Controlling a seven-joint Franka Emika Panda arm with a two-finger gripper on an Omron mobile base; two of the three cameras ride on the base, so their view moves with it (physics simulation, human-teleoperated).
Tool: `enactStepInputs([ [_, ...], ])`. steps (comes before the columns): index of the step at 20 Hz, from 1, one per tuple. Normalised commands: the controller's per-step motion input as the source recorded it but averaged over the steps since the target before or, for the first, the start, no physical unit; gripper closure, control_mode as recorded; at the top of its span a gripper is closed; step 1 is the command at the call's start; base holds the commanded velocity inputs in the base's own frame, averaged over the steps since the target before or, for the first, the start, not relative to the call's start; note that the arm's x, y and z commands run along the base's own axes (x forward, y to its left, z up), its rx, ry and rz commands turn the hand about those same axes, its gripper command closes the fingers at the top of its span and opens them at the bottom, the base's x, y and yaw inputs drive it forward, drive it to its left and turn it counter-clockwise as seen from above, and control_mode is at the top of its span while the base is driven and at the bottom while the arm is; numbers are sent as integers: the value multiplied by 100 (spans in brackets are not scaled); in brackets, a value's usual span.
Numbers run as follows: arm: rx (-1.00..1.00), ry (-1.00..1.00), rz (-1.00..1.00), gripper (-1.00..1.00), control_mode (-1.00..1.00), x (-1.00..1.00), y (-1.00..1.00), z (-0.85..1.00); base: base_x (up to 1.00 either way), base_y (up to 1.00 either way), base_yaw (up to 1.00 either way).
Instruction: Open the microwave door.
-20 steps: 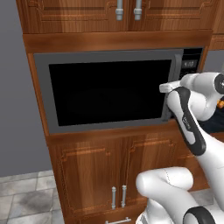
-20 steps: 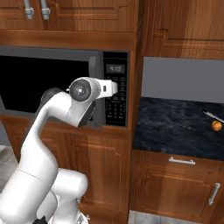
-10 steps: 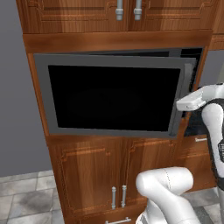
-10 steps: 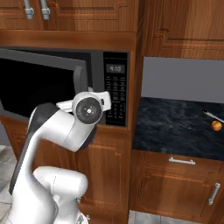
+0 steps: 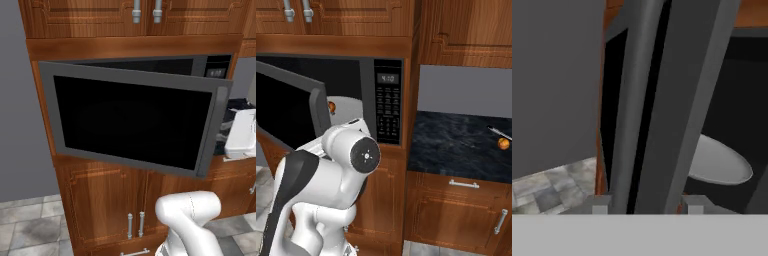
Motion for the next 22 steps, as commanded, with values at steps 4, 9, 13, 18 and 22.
enactStepInputs([
  [4,-6,-1,17,100,-100,-55,22,0,0,0,0],
  [9,-7,-12,0,-100,-100,-13,-17,4,0,0,0],
  [13,0,-9,-1,-100,-100,0,-61,23,0,0,0],
  [18,0,-12,0,-100,-100,28,-18,9,0,0,0],
  [22,0,0,9,-100,-100,95,2,0,0,0,0],
])
